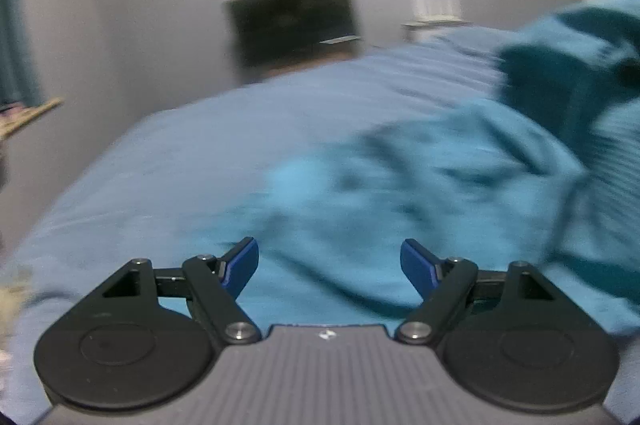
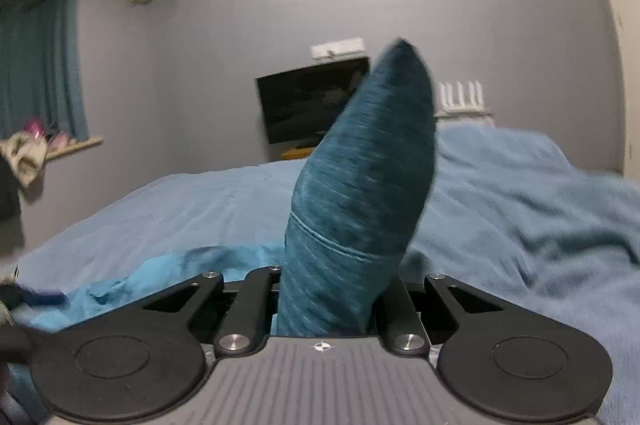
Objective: Fold large clothes
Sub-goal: 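Grasp the jacket edge with the right gripper and lift it, then fold the lifted jacket edge over the body with the right gripper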
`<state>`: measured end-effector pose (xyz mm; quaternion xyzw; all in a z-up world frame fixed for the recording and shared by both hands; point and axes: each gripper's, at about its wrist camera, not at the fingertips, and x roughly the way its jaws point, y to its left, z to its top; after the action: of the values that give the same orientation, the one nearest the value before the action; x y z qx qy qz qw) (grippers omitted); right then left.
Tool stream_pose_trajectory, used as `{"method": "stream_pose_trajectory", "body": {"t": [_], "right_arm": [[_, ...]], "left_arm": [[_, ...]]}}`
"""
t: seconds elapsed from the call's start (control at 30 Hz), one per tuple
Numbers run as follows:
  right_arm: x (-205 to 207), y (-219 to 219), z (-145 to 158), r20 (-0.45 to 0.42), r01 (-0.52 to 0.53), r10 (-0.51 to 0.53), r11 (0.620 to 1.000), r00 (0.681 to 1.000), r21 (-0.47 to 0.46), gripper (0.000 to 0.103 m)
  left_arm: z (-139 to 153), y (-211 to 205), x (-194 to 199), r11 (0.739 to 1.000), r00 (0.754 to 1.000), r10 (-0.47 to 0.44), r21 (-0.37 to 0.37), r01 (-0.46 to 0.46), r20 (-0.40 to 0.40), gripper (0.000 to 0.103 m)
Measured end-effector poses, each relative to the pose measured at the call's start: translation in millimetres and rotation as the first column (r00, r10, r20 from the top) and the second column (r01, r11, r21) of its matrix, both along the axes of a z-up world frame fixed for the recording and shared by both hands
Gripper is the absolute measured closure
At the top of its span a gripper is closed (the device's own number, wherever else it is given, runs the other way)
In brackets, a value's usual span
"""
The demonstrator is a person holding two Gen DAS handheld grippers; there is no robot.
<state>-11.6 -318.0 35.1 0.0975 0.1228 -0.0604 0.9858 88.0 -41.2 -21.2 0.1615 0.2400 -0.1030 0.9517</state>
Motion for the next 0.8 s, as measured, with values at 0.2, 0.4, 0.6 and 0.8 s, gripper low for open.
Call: {"method": "stream_pose_trajectory", "body": {"t": [0.2, 0.4, 0.6, 0.8], "right_arm": [[6.8, 62.9, 39.1, 0.015, -0.074, 0.077, 0.984, 0.997, -0.162, 0.087], [7.7, 130.0, 49.4, -0.002, -0.164, 0.176, 0.913, 0.984, -0.373, 0.087], [-9.2, 211.6, 53.0, -0.018, -0.266, 0.302, 0.81, 0.953, -0.522, 0.088], [-39.2, 287.4, 40.5, -0.092, -0.385, 0.427, 0.677, 0.9, -0.627, 0.088]], "left_arm": [[-10.5, 76.6, 17.4, 0.96, 0.96, 0.278, 0.047, -0.277, -0.014, 0.024], [-39.4, 94.3, 35.2, 0.943, 0.915, 0.319, -0.015, -0.332, -0.246, 0.028], [-22.0, 120.5, 17.1, 0.903, 0.927, 0.309, -0.24, -0.356, -0.213, 0.028], [-5.3, 151.5, 7.9, 0.833, 0.942, 0.274, -0.441, -0.334, -0.194, 0.029]]}}
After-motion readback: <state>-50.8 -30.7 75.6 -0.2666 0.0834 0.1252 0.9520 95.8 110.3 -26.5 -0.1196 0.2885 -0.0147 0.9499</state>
